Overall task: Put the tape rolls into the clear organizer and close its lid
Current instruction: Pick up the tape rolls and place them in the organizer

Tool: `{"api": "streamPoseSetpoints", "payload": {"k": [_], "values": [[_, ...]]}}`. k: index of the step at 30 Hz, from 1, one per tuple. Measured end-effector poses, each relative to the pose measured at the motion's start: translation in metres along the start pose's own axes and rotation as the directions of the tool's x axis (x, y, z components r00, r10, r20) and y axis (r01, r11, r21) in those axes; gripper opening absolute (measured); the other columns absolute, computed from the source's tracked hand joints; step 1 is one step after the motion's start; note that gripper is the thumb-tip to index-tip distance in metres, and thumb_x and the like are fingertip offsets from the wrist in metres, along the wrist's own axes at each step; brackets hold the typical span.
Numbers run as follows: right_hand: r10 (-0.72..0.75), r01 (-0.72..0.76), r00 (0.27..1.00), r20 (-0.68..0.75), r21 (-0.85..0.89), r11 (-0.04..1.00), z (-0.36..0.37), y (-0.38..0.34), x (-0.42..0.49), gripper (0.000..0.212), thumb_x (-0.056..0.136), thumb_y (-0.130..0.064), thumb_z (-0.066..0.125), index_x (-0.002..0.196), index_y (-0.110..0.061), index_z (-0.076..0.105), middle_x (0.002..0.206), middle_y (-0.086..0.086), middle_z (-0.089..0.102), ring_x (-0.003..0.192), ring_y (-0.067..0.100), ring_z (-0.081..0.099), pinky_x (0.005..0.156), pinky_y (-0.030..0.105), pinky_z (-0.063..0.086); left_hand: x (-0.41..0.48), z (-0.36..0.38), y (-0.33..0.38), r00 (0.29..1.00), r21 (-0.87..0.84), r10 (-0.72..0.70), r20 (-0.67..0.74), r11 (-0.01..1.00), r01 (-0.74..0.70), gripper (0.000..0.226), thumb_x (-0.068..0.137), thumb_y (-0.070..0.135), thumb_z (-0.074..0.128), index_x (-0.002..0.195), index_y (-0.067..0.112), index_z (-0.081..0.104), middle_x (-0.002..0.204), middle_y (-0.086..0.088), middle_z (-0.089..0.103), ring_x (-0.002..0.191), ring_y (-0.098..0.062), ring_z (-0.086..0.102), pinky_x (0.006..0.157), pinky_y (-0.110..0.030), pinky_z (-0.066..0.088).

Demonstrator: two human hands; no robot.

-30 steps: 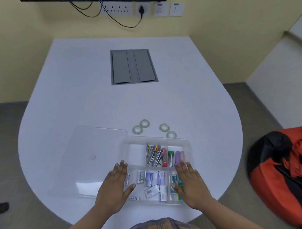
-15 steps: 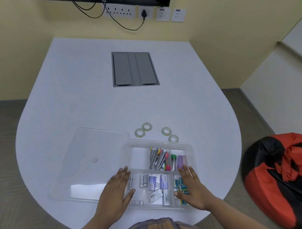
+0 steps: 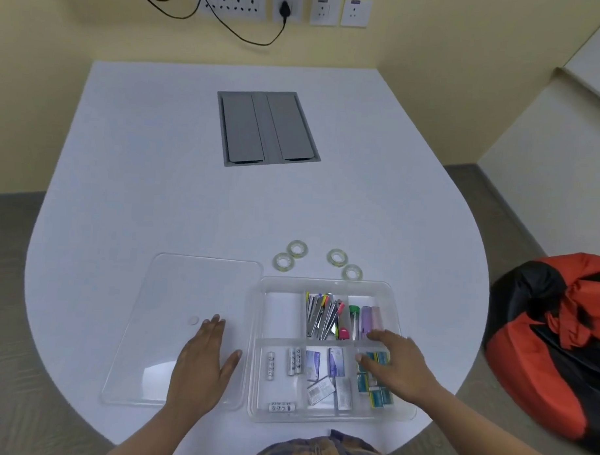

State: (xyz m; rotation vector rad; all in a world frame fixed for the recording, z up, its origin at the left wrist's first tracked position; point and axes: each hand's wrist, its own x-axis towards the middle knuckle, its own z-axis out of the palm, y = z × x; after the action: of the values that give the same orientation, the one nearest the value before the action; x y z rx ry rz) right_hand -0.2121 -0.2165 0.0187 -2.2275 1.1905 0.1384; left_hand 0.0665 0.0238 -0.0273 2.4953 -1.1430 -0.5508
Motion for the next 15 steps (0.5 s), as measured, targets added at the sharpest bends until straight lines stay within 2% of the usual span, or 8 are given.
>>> {"api": "streamPoseSetpoints", "payload": {"k": [2,5,8,10,12,13,15], "values": [[0.001,0.003,0.996,-0.088,0.049,0.999,-0.01,-0.004,0.011,0.043,0.083,-0.052,0.064,0.117,-0.027,0.064,0.123,-0.005,0.066,0.109,0.014,0.058,0.1,0.036,0.04,0.01,0.0,0.005,1.0,0.009,-0.005,0.031,1.0,0.004,0.066,0.096,0.04,0.048,0.15,0.012,0.022,0.159,-0.002,0.018,0.148,-0.021,0.018,0.119,-0.038,0.021],[0.006,0.017,0.992,-0.125,0.186,0.982,-0.029,-0.01,0.037,0.025,0.085,-0.034,0.068,0.108,-0.025,0.067,0.113,-0.005,0.067,0.105,0.012,0.06,0.088,0.026,0.043,0.023,-0.002,0.011,0.998,0.017,0.026,0.058,0.999,-0.027,0.065,0.096,0.022,0.052,0.151,0.013,0.019,0.158,0.0,0.01,0.148,-0.023,0.016,0.119,-0.038,0.021],[-0.039,0.06,0.995,-0.091,0.238,0.969,-0.047,-0.017,0.073,0.019,0.086,-0.027,0.069,0.104,-0.022,0.068,0.106,-0.004,0.068,0.103,0.012,0.062,0.091,0.03,0.048,0.034,0.0,0.011,0.99,0.066,0.062,0.125,0.995,-0.071,0.071,0.095,0.033,0.052,0.152,0.016,0.011,0.159,0.002,0.004,0.149,-0.021,0.01,0.12,-0.039,0.016],[-0.059,0.074,0.996,-0.069,0.24,0.968,-0.056,-0.021,0.098,0.02,0.086,-0.026,0.07,0.104,-0.019,0.068,0.105,-0.001,0.069,0.1,0.012,0.062,0.091,0.032,0.051,0.039,0.003,0.01,0.987,0.113,0.029,0.159,0.992,-0.048,0.079,0.093,0.059,0.033,0.152,0.016,0.002,0.156,0.004,-0.008,0.149,-0.019,0.001,0.12,-0.04,0.009],[-0.07,0.082,0.995,-0.067,0.193,0.978,-0.062,-0.023,0.123,0.022,0.085,-0.028,0.07,0.104,-0.018,0.068,0.105,-0.001,0.069,0.097,0.013,0.063,0.087,0.029,0.051,0.042,0.009,0.007,0.981,0.149,0.006,0.193,0.988,-0.035,0.102,0.074,0.082,-0.005,0.149,0.013,-0.008,0.154,0.002,-0.017,0.146,-0.018,-0.009,0.12,-0.041,0.006],[-0.066,0.076,0.996,-0.062,0.169,0.983,-0.064,-0.022,0.134,0.023,0.085,-0.028,0.071,0.104,-0.017,0.068,0.105,-0.002,0.069,0.094,0.013,0.063,0.083,0.027,0.05,0.042,0.013,0.006,0.977,0.166,-0.005,0.215,0.986,-0.031,0.11,0.065,0.084,-0.019,0.147,0.011,-0.012,0.154,0.0,-0.02,0.145,-0.019,-0.012,0.12,-0.042,0.004],[-0.033,0.038,0.999,-0.035,0.134,0.99,-0.066,-0.02,0.154,0.024,0.084,-0.027,0.072,0.104,-0.017,0.068,0.108,-0.001,0.069,0.091,0.014,0.063,0.08,0.026,0.047,0.042,0.02,0.003,0.97,0.182,-0.018,0.241,0.983,-0.027,0.112,0.06,0.082,-0.026,0.144,0.009,-0.017,0.154,-0.003,-0.023,0.145,-0.022,-0.016,0.119,-0.042,0.001]]}}
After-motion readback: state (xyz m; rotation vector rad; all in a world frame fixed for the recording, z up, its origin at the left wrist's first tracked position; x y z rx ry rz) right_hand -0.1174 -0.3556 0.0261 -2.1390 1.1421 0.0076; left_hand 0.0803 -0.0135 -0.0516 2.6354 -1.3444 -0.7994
